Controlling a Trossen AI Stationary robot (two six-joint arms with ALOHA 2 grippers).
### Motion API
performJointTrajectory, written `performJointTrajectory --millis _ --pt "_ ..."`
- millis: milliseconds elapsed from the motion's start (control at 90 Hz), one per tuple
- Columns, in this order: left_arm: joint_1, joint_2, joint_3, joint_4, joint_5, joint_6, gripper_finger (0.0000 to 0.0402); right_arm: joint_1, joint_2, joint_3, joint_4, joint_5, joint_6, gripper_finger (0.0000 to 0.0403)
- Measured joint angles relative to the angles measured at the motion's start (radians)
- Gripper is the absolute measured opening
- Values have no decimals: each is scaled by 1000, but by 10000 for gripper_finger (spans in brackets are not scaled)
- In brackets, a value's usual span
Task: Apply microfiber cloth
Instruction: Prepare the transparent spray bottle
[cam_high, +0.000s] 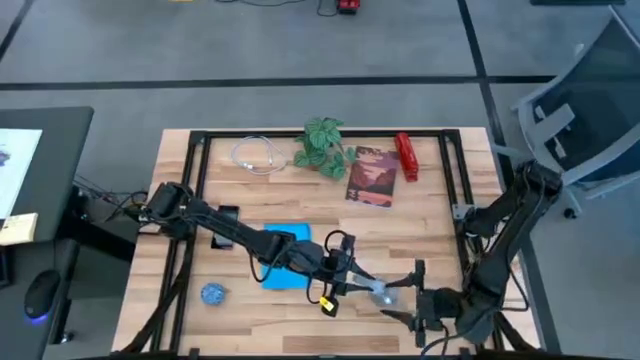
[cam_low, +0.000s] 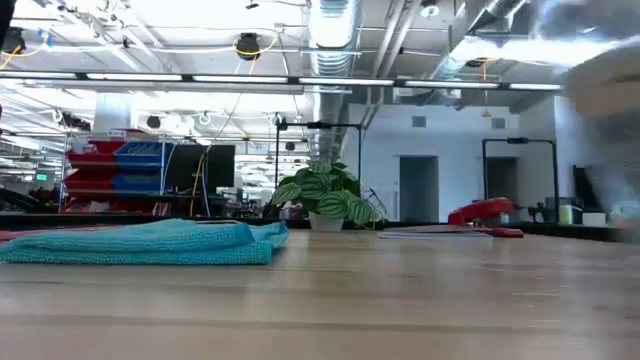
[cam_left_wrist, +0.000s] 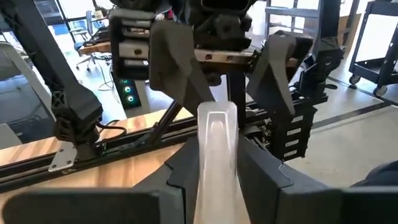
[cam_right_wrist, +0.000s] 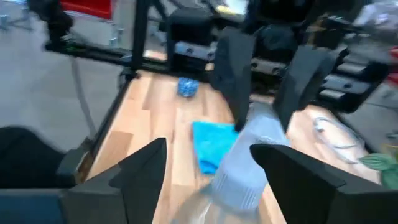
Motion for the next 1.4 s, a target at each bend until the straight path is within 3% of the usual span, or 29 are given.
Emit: performJointTrajectory --millis 278,644,867,1044,1400 --pt "0 6 -1 -10 8 27 69 36 23 39 -75 115 60 234" --pt "0 6 1 4 5 45 50 40 23 39 -234 111 281 233" --pt "0 6 101 -127 5 80 49 73 23 37 -254 53 294 233" --pt "1 5 164 -207 4 116 49 158 17 37 -251 153 288 223" --pt "10 1 167 -214 3 87 135 184 17 37 -255 194 288 221"
